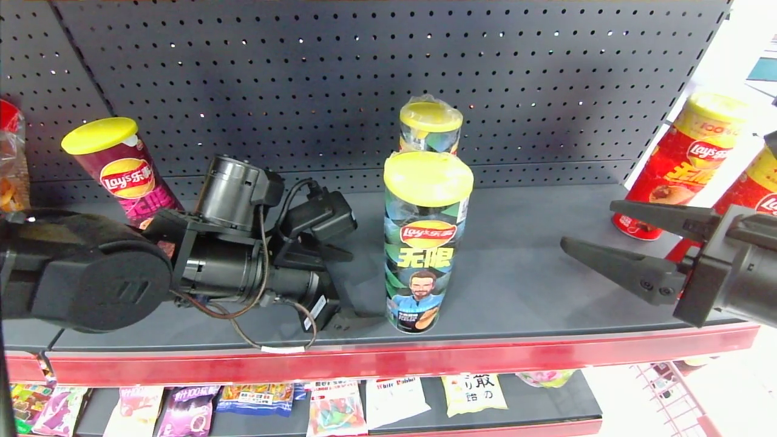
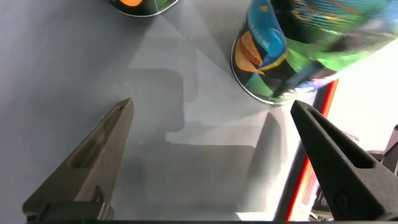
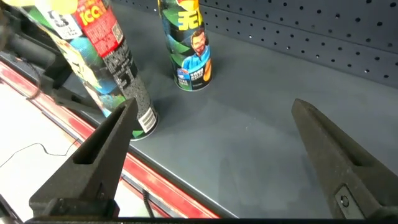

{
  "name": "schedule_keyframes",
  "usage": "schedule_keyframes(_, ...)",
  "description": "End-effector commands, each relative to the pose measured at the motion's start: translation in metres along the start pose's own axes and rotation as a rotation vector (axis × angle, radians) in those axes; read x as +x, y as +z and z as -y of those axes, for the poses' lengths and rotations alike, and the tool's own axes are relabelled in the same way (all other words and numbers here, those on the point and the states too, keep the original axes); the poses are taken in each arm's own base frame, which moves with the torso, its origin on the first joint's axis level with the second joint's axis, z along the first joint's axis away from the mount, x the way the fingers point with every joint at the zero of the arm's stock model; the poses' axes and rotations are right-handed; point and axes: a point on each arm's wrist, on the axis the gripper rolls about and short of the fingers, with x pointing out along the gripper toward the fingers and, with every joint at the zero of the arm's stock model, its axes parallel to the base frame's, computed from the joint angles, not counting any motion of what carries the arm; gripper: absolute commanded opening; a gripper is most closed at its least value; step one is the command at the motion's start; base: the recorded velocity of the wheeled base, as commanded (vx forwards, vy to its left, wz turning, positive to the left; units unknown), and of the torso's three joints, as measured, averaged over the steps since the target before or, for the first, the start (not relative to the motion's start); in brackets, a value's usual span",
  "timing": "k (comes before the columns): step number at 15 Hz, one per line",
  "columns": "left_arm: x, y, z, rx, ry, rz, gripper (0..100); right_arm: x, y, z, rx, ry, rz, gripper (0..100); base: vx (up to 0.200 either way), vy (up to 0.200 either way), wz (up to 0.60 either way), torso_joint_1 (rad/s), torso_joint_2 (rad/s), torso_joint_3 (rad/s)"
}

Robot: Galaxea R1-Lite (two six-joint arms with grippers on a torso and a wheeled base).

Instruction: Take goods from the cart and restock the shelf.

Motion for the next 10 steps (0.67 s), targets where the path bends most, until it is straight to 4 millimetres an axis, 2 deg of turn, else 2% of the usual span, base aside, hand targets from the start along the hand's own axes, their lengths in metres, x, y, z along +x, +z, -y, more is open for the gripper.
schedule_keyframes(1,-0.037,-0.011,0.015,-0.009,0.035,0.011,100,-0.005,-0.003,0.000,0.000,-0.008,0.001,100,0.000,0.000,0.00,0.000,0.00,0.000)
schedule_keyframes(3,-0.076,-0.032,0.027,-0.039,0.108,0.013,100,-0.016,-0.009,-0.001,-0.002,-0.013,-0.001,100,0.000,0.000,0.00,0.000,0.00,0.000)
schedule_keyframes(4,-0.082,-0.035,0.028,-0.043,0.121,0.014,100,-0.018,-0.011,-0.001,-0.002,-0.013,-0.001,100,0.000,0.000,0.00,0.000,0.00,0.000)
schedule_keyframes(5,-0.116,-0.047,0.036,-0.092,0.213,0.056,100,-0.035,-0.024,-0.003,-0.002,-0.015,-0.022,100,0.000,0.000,0.00,0.000,0.00,0.000)
schedule_keyframes(6,-0.151,-0.056,0.052,-0.174,0.317,0.124,100,-0.063,-0.040,-0.005,-0.001,-0.027,-0.060,100,0.000,0.000,0.00,0.000,0.00,0.000)
schedule_keyframes(7,-0.171,-0.068,0.070,-0.239,0.405,0.159,100,-0.088,-0.052,-0.006,0.000,-0.051,-0.087,100,0.000,0.000,0.00,0.000,0.00,0.000)
schedule_keyframes(8,-0.179,-0.076,0.081,-0.274,0.448,0.163,100,-0.102,-0.056,-0.007,-0.001,-0.069,-0.097,100,0.000,0.000,0.00,0.000,0.00,0.000)
schedule_keyframes(9,-0.193,-0.093,0.101,-0.345,0.532,0.177,100,-0.129,-0.067,-0.007,0.005,-0.131,-0.127,100,0.000,0.000,0.00,0.000,0.00,0.000)
schedule_keyframes(10,-0.200,-0.106,0.116,-0.391,0.585,0.190,100,-0.148,-0.074,-0.008,0.013,-0.194,-0.130,100,0.000,0.000,0.00,0.000,0.00,0.000)
